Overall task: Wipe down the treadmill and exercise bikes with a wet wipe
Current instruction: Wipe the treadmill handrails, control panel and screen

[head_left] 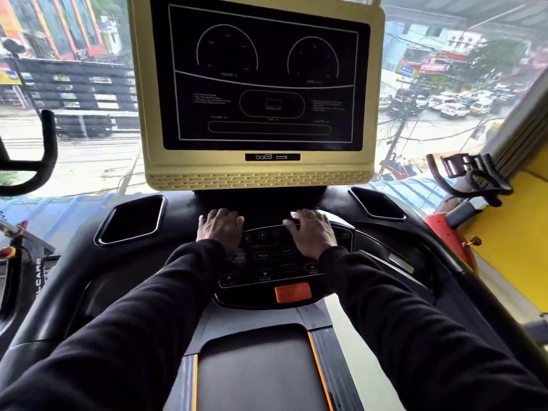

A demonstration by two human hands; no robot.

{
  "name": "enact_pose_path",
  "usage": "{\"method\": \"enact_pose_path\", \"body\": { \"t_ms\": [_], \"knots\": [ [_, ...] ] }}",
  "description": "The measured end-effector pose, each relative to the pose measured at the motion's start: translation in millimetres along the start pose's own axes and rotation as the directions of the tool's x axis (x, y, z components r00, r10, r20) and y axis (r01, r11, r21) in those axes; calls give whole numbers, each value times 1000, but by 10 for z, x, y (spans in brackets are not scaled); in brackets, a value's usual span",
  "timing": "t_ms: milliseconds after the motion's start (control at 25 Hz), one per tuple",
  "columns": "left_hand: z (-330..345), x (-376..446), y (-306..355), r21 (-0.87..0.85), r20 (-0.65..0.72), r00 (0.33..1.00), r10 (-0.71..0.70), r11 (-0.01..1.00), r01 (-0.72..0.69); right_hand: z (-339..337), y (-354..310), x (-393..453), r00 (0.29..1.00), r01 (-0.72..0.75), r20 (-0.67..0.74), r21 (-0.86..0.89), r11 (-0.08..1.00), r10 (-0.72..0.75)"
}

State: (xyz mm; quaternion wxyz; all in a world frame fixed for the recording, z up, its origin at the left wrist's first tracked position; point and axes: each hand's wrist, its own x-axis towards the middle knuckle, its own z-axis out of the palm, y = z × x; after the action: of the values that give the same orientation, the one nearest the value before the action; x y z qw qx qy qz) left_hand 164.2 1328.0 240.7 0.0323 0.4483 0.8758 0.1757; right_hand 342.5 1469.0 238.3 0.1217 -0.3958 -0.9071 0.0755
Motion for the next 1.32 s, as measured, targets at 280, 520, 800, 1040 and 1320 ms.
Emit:
{"method": "enact_pose_path", "body": {
  "t_ms": [280,520,800,1040,1320],
  "knots": [
    [139,101,824,41,218,972,87,994,-98,-42,369,-25,986,164,-37,92,982,-161],
    [216,296,1105,69,270,963,6,997,-26,-140,559,-106,955,286,-127,161,945,-268],
    [359,357,1521,98,251,968,16,994,-42,-307,981,577,908,113,379,182,977,-176],
    [343,366,1547,121,259,966,-2,992,-30,-174,1233,428,981,82,156,223,971,-119],
    [399,304,1560,130,260,963,63,987,-99,-18,1368,-348,898,243,-431,306,921,-94]
  ]
}}
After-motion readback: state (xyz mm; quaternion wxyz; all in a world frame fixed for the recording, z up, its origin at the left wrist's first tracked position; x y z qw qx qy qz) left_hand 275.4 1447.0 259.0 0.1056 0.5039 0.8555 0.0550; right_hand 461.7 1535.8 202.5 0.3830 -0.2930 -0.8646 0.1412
